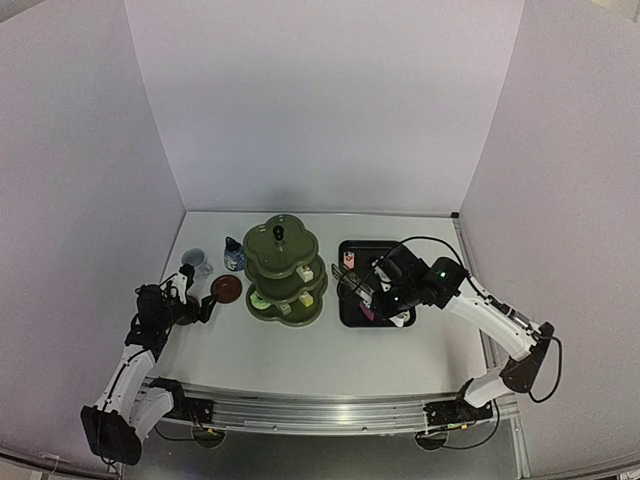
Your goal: Serve the afternoon tea
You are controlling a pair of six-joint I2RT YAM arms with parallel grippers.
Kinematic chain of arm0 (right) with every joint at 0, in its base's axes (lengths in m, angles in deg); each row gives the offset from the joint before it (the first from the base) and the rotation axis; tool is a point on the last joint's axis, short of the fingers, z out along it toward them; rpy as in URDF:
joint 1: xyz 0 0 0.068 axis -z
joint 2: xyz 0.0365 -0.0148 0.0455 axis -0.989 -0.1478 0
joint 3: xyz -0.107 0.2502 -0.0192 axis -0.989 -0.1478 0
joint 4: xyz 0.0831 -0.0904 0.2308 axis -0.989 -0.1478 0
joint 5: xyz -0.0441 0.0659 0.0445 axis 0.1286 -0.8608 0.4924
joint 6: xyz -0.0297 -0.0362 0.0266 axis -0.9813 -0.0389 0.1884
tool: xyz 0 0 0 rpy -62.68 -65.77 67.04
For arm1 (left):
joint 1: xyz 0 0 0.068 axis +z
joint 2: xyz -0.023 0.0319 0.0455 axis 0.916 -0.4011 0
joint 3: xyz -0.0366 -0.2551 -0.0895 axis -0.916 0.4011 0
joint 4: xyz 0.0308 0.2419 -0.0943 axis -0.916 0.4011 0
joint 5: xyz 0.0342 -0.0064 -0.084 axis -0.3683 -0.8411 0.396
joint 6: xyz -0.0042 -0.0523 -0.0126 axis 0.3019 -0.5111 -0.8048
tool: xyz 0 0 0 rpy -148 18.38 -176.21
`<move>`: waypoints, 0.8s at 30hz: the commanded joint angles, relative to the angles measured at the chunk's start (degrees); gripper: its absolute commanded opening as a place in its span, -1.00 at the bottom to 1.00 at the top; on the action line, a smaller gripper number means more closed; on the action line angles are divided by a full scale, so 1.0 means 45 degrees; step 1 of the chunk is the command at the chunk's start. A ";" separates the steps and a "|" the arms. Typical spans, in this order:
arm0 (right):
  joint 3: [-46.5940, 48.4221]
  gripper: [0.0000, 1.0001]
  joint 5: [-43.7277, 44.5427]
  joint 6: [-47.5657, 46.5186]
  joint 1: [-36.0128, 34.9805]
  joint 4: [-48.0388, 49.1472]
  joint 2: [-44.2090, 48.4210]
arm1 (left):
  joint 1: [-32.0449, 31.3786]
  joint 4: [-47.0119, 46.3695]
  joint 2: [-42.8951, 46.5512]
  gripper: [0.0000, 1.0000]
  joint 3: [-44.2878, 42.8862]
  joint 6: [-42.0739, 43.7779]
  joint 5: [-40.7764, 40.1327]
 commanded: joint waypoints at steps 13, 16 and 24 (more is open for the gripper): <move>-0.1848 -0.39 0.2550 0.1360 0.2105 0.0147 -0.1002 | -0.0040 0.0031 -0.0212 0.99 -0.0343 -0.0078 0.0137; -0.1879 -0.39 0.2531 0.1445 0.2147 0.0378 -0.1433 | -0.0047 -0.0022 -0.0335 0.99 -0.0370 -0.0058 0.0137; -0.2347 -0.38 0.2586 0.2190 0.2166 0.0369 -0.1713 | -0.0051 -0.0193 -0.0600 0.99 -0.0410 0.0041 0.0079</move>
